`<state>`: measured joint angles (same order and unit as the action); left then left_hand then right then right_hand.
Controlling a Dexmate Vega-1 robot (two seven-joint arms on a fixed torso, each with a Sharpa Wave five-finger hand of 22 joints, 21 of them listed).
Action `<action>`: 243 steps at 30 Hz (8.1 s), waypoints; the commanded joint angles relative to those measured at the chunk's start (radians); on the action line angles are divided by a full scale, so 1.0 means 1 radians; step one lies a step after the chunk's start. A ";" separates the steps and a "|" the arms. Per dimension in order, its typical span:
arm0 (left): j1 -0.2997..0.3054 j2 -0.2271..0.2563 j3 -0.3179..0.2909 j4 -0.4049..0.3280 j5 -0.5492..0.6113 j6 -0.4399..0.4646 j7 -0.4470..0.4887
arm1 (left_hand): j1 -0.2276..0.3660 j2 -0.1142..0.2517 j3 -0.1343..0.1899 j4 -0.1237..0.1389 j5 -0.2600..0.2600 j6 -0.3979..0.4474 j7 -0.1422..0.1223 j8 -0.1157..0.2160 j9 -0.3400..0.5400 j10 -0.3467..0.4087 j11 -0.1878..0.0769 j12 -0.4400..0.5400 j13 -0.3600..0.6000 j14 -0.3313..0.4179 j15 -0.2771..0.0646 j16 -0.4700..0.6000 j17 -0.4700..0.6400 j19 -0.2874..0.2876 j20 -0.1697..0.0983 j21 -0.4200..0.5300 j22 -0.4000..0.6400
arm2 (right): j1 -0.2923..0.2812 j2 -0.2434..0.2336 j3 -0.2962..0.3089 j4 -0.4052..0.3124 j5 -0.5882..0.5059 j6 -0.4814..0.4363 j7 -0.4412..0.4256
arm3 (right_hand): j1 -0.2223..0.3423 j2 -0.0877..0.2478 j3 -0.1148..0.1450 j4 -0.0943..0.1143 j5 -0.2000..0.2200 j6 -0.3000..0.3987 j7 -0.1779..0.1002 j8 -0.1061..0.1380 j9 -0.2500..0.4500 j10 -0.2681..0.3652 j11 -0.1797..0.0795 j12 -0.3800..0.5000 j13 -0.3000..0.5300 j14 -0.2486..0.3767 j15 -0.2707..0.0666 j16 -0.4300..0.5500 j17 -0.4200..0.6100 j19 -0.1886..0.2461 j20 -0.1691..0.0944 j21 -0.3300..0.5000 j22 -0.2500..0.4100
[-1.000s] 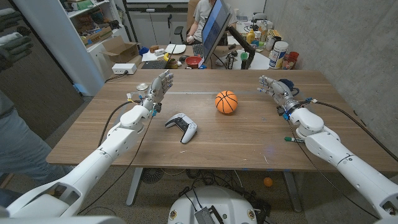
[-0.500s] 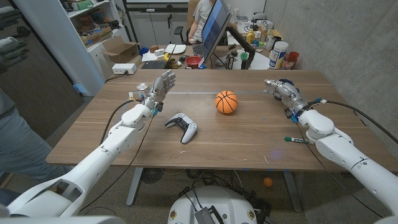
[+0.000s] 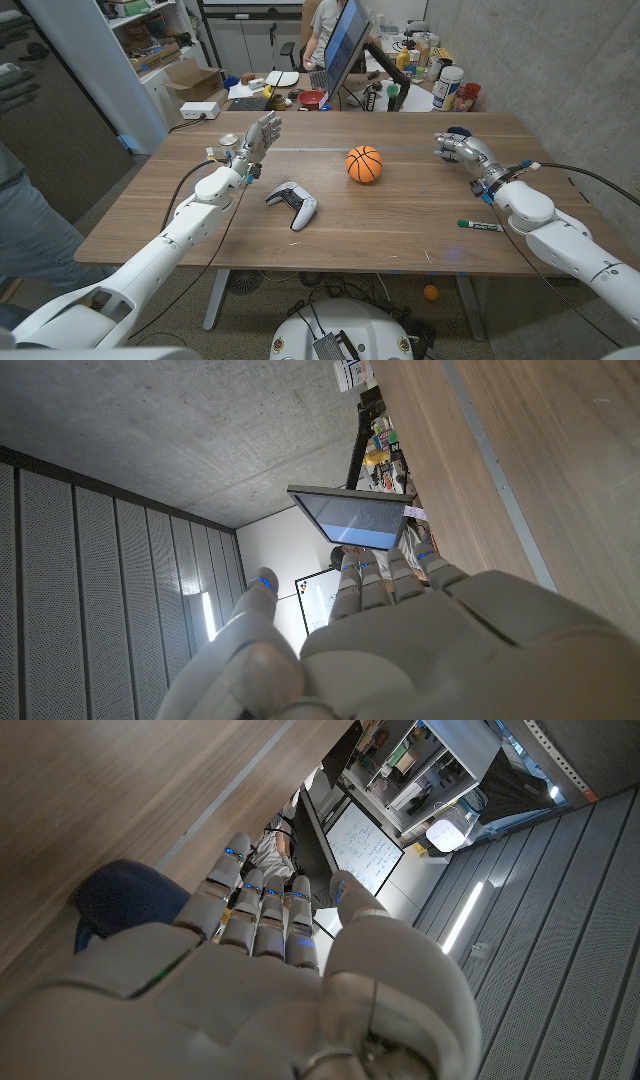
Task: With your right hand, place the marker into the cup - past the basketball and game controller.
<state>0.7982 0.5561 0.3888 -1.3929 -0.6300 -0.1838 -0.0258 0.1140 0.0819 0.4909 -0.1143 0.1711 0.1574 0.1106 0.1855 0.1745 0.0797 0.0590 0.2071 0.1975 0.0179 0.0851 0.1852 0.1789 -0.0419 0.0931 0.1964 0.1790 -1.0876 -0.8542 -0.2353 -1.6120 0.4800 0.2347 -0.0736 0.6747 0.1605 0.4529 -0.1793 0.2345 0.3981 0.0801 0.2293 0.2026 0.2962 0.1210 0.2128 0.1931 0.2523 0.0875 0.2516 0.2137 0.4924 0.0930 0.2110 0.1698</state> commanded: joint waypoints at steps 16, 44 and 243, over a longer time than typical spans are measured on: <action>0.004 0.001 -0.006 0.001 -0.004 -0.020 -0.010 | 0.007 -0.001 0.006 0.002 0.005 0.015 0.000 0.005 0.006 0.001 -0.004 0.006 0.002 0.003 0.008 0.004 0.004 0.003 0.013 0.003 0.003 | -0.254 -0.097 0.167 -0.179 -0.100 -0.087 -0.173 | 0.026 -0.066 -0.001 0.000 -0.019 0.002 -0.049 -0.008 0.005 0.000 -0.012 -0.006 0.006 -0.001 0.006 -0.014 -0.006 -0.013 0.013 -0.012 0.002; 0.028 0.010 -0.025 -0.008 -0.016 -0.037 -0.006 | 0.006 -0.002 0.006 0.003 0.005 0.017 0.000 0.004 0.006 0.001 -0.003 0.006 0.002 0.003 0.008 0.004 0.004 0.002 0.013 0.003 0.003 | -0.361 -0.183 0.285 -0.341 -0.297 -0.367 -0.206 | 0.048 -0.091 0.002 0.004 -0.044 0.001 -0.157 -0.008 0.012 0.020 -0.051 -0.003 0.008 0.011 -0.020 -0.020 -0.005 -0.028 0.013 -0.018 0.002; -0.021 -0.019 0.007 0.080 -0.014 -0.012 -0.040 | 0.004 0.000 0.012 0.003 0.005 0.024 -0.001 0.003 0.006 0.002 -0.009 0.006 0.002 -0.002 0.007 0.003 0.004 -0.007 0.025 0.004 0.003 | -0.410 -0.325 -0.040 -0.671 -0.598 -1.286 -0.289 | 0.064 -0.208 -0.044 0.046 -0.021 0.165 -0.238 0.013 0.021 -0.038 -0.116 0.003 0.010 -0.041 0.014 -0.021 0.008 -0.097 0.064 -0.014 0.003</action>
<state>0.7758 0.5341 0.4001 -1.3148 -0.6435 -0.1975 -0.0695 0.1140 0.0819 0.4949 -0.1102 0.1711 0.1771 0.1088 0.1855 0.1789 0.0761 0.0554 0.2070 0.1975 0.0180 0.0850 0.1852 0.1788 -0.0509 0.1092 0.1964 0.1789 -1.5449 -1.1458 -0.2176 -2.3053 -0.1747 -1.0607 -0.2997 0.7309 -0.0588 0.4072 -0.1283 0.2075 0.5505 -0.1572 0.2370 0.2210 0.2509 0.0067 0.2121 0.2025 0.1992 0.1047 0.2252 0.2208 0.3851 0.1537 0.1934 0.1697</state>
